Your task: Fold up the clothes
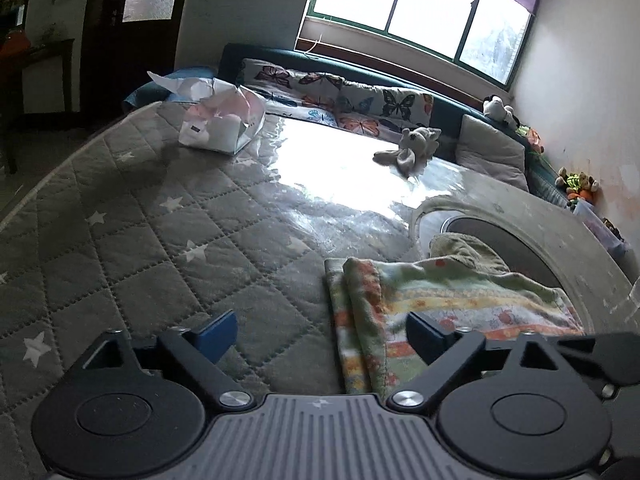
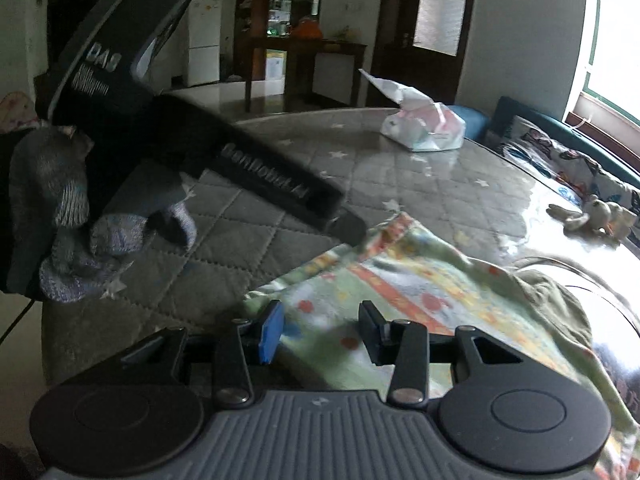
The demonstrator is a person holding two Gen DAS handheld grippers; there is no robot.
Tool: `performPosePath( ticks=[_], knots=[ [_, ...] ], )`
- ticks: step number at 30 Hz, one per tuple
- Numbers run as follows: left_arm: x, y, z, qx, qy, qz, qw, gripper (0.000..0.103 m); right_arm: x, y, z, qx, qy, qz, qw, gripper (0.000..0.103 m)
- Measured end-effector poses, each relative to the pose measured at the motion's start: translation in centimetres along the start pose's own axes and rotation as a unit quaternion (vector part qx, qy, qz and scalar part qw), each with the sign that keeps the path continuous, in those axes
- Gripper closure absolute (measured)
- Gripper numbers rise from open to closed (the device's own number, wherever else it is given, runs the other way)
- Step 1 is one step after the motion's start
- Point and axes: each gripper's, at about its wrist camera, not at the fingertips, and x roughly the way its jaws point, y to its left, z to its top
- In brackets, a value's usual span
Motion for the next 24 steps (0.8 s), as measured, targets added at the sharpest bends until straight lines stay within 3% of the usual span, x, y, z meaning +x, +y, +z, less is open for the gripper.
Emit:
performPosePath(
  ticks=[15, 21, 24],
  knots=[
    [0.2, -0.9, 0.1, -0.007, -0.007, 0.018, 0.9998, 0.000, -1.8, 0.9, -0.6, -0.013, 0.001, 0.013, 1.000, 0.061],
    [0.0, -0.3, 0.2, -0.022, -0.001, 0.044, 0.9988, 0.000, -1.5, 1.7, -0.4, -0.041, 0.002, 0.007, 0.999, 0.061],
    [-0.3, 0.2, 0.1, -0.040, 0.002, 0.035, 0.9986, 0.000, -0.8, 1.9, -0.3, -0.049, 0.006, 0.003, 0.999, 0.061]
  ],
)
